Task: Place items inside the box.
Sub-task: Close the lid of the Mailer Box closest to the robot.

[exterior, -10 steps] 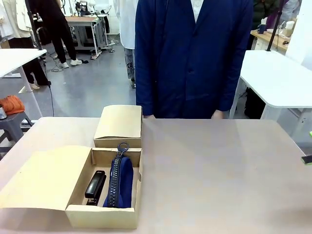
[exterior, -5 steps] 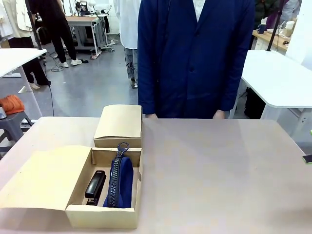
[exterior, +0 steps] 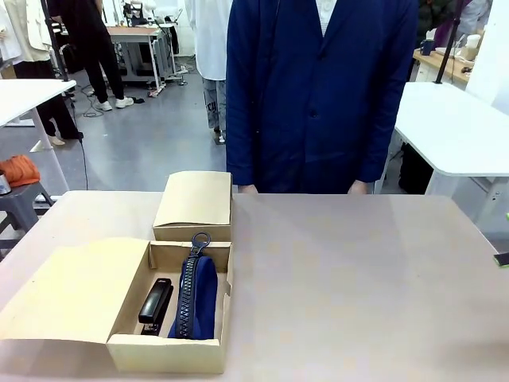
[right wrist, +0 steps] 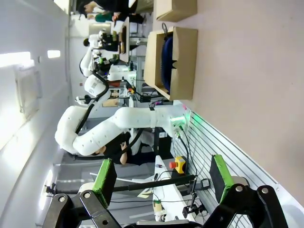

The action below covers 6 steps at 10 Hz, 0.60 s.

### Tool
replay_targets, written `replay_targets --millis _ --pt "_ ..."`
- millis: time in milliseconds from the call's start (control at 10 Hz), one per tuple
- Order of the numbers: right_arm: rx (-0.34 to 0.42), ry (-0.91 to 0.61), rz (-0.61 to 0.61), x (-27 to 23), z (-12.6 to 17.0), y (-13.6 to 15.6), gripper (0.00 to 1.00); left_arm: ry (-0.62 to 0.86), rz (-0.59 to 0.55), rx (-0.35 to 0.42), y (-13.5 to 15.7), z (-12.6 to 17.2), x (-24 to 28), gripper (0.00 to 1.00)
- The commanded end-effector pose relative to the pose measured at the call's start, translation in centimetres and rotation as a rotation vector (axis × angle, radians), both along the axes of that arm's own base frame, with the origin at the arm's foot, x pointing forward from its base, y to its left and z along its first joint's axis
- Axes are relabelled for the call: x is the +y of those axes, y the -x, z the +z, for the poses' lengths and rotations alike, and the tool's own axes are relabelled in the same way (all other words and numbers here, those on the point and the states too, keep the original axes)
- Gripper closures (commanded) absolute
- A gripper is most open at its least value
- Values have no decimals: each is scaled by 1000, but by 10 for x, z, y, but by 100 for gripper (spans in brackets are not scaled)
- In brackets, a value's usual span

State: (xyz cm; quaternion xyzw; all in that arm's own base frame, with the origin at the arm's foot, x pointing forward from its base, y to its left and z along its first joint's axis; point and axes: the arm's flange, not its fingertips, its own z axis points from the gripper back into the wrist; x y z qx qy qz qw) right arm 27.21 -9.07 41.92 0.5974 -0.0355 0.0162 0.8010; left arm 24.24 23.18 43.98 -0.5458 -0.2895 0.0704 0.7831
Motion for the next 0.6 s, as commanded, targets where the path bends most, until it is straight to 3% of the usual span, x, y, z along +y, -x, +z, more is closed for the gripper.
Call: replay_targets --millis 0,100,200,300,500 --pt "10 -10 -4 2 1 3 0 9 2 -31 0 1 -1 0" --pt "10 -10 -4 2 1 3 0 0 0 0 0 0 0 0" --pt "10 -10 -4 2 1 3 0 -177 -104 -112 -4 9 -23 0" --pt "10 -10 -4 2 1 3 0 -433 -426 -509 -13 22 -118 0" --pt "10 -10 -4 2 1 3 0 -472 -482 -567 -12 21 -129 0"
